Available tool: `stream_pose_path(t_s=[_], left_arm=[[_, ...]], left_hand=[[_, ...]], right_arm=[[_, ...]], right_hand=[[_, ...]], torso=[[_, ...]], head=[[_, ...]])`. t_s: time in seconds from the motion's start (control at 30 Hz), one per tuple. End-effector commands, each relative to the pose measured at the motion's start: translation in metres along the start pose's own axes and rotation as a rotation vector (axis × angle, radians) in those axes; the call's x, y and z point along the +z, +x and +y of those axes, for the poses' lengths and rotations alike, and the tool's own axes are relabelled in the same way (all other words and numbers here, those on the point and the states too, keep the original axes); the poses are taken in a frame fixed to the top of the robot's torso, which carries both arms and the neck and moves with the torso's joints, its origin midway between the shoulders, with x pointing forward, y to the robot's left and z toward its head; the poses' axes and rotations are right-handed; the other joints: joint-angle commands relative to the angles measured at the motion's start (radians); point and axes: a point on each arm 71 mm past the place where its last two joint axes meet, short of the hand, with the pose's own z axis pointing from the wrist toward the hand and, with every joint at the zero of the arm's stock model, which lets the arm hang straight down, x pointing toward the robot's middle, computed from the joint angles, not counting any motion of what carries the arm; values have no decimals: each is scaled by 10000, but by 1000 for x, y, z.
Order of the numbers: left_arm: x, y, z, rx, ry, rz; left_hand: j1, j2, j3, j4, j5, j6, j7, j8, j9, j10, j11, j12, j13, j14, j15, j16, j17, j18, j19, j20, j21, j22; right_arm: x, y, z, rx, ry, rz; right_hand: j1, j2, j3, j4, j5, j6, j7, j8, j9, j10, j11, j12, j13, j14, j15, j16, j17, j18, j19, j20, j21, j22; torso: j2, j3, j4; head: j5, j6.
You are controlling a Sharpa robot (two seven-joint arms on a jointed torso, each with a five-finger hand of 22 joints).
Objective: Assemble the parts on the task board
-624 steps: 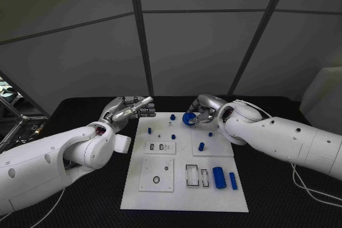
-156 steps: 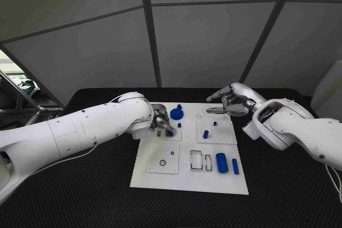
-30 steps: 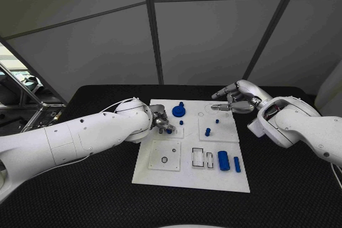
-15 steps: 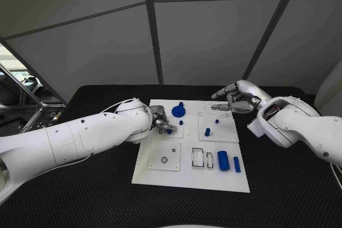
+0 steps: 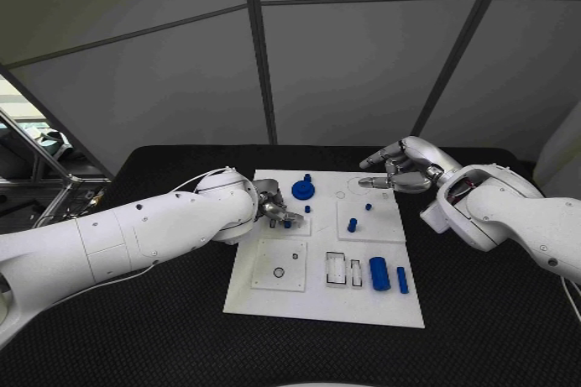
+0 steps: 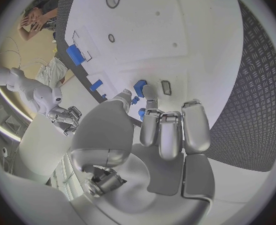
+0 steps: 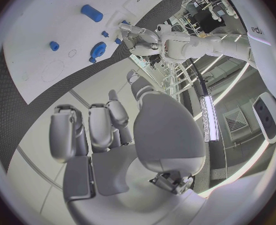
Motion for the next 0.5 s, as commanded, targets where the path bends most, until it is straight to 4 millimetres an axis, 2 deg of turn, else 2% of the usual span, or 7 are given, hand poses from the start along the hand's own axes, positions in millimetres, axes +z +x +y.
stream_pose_path(t_s=[0.03,0.3,0.5], left_arm=[[-2,-5,-3,-233,57,-167],[-8,-16,-8,-488,261,-230],[-15,-29,-9,-442,378,-80]], left_hand=[[-127,-53,-138,-11,-48,68,-35,-69,29,758,11,4,2232,1020,-66,24,2631,-1267,22,-11,25,1],[-167,-130,-269,-11,-46,70,-39,-102,63,748,6,-33,2225,1020,-65,24,2631,-1257,-8,-13,-6,-36],[31,-212,-375,-18,-44,-66,-23,-274,54,658,2,-317,2152,996,-17,-57,2549,-1209,-163,15,-167,-249]], right_arm=[[1,-1,2,-13,-136,-11],[1,-1,1,-11,-114,-29],[1,-2,-1,-23,-72,-39]], right_hand=[[-99,24,-17,29,46,45,-8,-40,15,31,20,5,-11,178,-51,-23,-4,149,12,-17,-44,365],[-103,23,-18,29,46,43,-8,-41,15,29,19,2,-15,177,-50,-32,-14,151,9,-17,-50,356],[-78,-4,-18,-3,49,38,-11,-43,15,31,16,7,-13,177,-52,-42,-18,150,14,-18,-52,357]], torso=[[0,-1,2],[3,-1,-1],[0,2,3]], head=[[0,3],[8,22],[-3,50]])
